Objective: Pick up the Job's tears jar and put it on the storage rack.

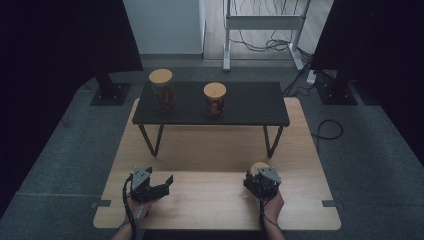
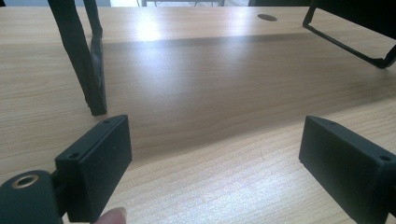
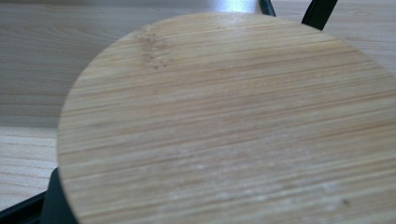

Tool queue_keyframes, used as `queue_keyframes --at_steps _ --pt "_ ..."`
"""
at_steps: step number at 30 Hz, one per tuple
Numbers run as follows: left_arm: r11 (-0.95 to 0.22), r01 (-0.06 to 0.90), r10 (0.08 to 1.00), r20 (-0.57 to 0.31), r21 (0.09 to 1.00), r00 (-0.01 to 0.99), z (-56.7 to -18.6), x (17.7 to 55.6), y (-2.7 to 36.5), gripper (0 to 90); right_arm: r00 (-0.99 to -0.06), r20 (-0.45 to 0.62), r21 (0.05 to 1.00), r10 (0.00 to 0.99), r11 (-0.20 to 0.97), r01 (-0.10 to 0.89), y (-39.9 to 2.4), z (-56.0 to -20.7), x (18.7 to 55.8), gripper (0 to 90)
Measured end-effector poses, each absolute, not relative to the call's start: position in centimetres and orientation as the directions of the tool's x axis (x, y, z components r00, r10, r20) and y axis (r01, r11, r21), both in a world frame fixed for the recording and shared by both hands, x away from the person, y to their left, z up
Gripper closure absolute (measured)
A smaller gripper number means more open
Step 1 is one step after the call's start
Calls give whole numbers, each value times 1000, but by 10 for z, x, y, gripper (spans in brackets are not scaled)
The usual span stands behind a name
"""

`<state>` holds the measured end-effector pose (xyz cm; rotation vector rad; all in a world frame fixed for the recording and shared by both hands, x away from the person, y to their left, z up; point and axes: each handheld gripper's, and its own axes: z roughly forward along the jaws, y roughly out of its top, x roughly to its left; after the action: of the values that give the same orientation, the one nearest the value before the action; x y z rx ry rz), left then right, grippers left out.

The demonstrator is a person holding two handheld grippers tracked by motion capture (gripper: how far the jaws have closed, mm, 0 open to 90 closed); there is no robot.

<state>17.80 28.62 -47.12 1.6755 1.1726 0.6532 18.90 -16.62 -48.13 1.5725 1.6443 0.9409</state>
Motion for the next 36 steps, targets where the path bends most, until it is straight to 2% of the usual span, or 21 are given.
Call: queue_keyframes --at_steps 12,36 --pt "-82 403 914 -92 912 395 -471 178 287 90 -52 34 858 998 -2 514 -170 -482 188 251" --pt "-80 398 914 -92 914 395 -470 177 287 90 -69 40 897 997 -5 442 -176 -476 170 251"
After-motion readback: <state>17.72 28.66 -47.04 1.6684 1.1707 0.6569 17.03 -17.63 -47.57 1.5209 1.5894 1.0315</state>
